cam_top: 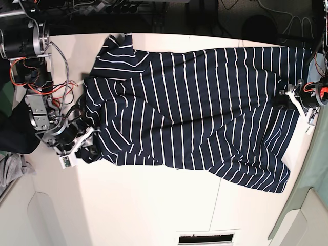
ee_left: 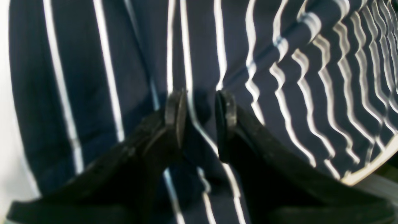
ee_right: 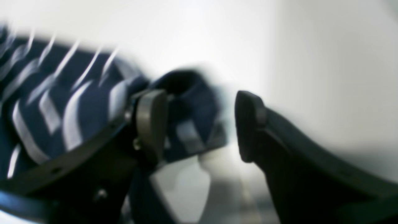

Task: Layout the t-shirt on the table in an organized manner, then fold the t-shirt properly
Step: 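Drag the shirt with the right gripper away from the left gripper, then grasp the shirt edges with both grippers and pull them inward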

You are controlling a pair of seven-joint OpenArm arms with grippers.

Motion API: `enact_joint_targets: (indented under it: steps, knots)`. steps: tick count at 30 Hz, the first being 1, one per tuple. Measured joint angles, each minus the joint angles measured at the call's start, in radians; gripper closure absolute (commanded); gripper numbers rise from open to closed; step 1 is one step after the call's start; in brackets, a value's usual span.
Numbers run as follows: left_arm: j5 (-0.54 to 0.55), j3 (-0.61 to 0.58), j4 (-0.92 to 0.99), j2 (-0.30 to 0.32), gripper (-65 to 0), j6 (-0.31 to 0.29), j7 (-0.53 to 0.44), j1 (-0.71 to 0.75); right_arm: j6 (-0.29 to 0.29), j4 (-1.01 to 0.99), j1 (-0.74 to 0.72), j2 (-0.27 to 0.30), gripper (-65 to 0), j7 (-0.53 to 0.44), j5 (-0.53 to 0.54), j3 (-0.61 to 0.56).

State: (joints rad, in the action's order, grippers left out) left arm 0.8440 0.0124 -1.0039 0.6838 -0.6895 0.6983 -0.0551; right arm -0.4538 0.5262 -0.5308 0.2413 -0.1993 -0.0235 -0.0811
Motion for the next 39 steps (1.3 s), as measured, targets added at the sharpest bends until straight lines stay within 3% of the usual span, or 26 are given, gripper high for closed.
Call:
enact_joint_targets:
  steps: [3,7,9,13,14,16,21,25,31,38,39]
  knots:
    - [0.010,0.000,0.000,0.000,-19.4,0.000,0.000,0.000,0.002,0.000,0.024,-0.017,-34.3,-0.048,-0.014,0.000]
    - [0.011,0.000,0.000,0.000,-19.4,0.000,0.005,0.000,0.062,0.000,0.016,-0.006,-33.3,-0.051,-0.015,0.000]
    - [0.013,0.000,0.000,0.000,-19.4,0.000,0.010,0.000,0.062,0.000,0.010,0.000,-25.6,-0.051,-0.013,0.000]
    - [0.017,0.000,0.000,0.000,-19.4,0.000,0.011,0.005,0.052,0.000,0.007,-0.003,-2.3,-0.051,-0.026,0.000]
    - [0.021,0.000,0.000,0.000,-19.4,0.000,0.011,0.005,0.052,0.000,0.008,-0.006,0.0,-0.051,-0.030,0.000]
    - [0.021,0.000,0.000,0.000,-19.4,0.000,0.009,0.005,0.058,0.000,0.007,-0.006,0.0,-0.052,-0.053,0.000]
    - [0.020,0.000,0.000,0.000,-19.4,0.000,0.008,0.005,0.155,0.000,-0.002,0.000,0.0,-0.087,-0.146,0.000]
    - [0.012,0.000,0.000,0.000,-19.4,0.000,0.008,0.005,0.156,0.003,-0.091,0.014,0.0,-0.098,-0.198,0.000]
    - [-0.069,0.000,0.000,0.000,-19.4,0.000,0.008,0.005,0.125,0.116,-0.264,0.053,0.0,-0.074,-0.169,0.000]
    - [-0.077,0.000,0.000,0.000,-19.4,0.000,0.004,0.005,0.103,0.198,-0.288,0.058,-0.5,0.006,-0.056,-0.001]
    - [-0.077,0.000,0.000,0.000,-19.4,0.000,0.003,0.005,0.103,0.198,-0.281,0.058,-8.2,0.006,-0.034,-0.001]
